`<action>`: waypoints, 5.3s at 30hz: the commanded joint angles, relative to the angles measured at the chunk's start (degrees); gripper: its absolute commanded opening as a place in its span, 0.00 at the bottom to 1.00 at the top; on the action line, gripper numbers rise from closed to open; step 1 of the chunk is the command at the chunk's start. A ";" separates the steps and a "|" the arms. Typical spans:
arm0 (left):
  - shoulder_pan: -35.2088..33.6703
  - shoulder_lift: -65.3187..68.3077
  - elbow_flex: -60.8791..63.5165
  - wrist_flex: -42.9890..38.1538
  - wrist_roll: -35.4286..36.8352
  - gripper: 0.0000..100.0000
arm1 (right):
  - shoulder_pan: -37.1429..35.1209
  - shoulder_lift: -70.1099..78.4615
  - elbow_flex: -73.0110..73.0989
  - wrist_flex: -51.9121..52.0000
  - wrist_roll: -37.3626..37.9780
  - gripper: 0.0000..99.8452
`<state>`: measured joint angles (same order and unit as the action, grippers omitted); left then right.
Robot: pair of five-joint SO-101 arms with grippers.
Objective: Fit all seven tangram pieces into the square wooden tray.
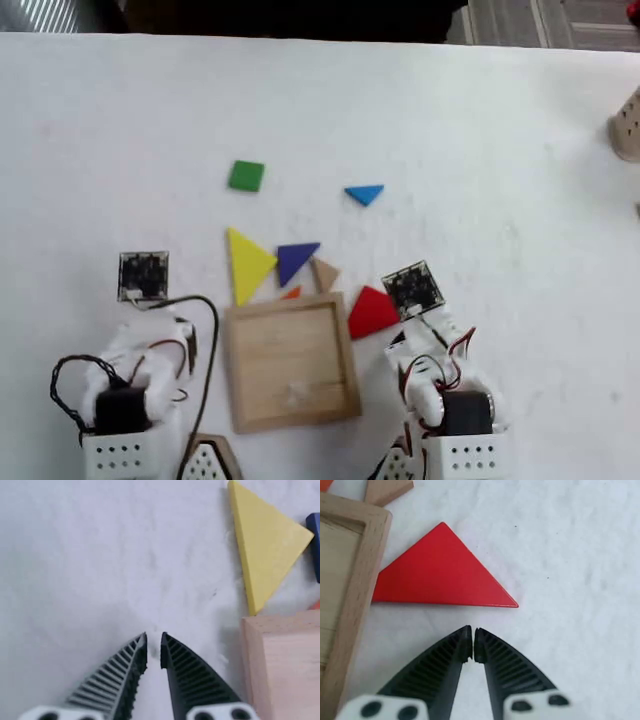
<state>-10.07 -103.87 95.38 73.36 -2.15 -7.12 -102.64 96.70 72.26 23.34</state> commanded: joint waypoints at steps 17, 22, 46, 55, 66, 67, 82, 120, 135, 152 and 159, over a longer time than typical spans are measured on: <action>14.02 -0.31 -11.34 0.70 -6.51 0.08 | 6.90 -0.57 0.09 -1.27 0.09 0.02; 14.29 4.62 -15.82 0.62 -6.51 0.08 | 6.81 -0.57 0.09 -1.27 0.09 0.02; 18.59 49.71 -27.16 -3.08 10.90 0.45 | 6.81 -0.48 0.09 -1.27 0.09 0.02; 14.37 49.71 -23.30 -8.44 5.98 0.28 | 6.90 -0.48 0.09 -1.27 0.09 0.02; 13.41 52.97 -23.21 -10.64 5.98 0.28 | 6.90 -0.48 0.09 -1.27 0.09 0.02; 13.41 55.16 -23.47 -11.60 5.98 0.28 | 6.90 -0.48 0.09 -1.27 0.09 0.02; 13.41 75.03 -27.25 -22.42 5.71 0.13 | 6.99 -0.48 0.09 -1.27 0.09 0.02; -13.14 75.56 -38.07 -28.40 -10.20 0.03 | 6.99 -0.48 0.09 -1.27 0.09 0.02; -14.55 75.56 -37.36 -14.68 -26.11 0.10 | 6.99 -0.48 0.09 -1.27 0.09 0.02; -3.47 75.03 -36.84 -14.07 -17.23 0.10 | 6.99 -0.48 0.09 -1.27 0.09 0.02; -4.44 75.47 -35.60 -20.75 -10.99 0.15 | 6.99 -0.48 0.09 -1.27 0.26 0.02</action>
<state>-14.37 -28.00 60.40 57.71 -16.66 -0.62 -102.64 96.70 71.91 23.43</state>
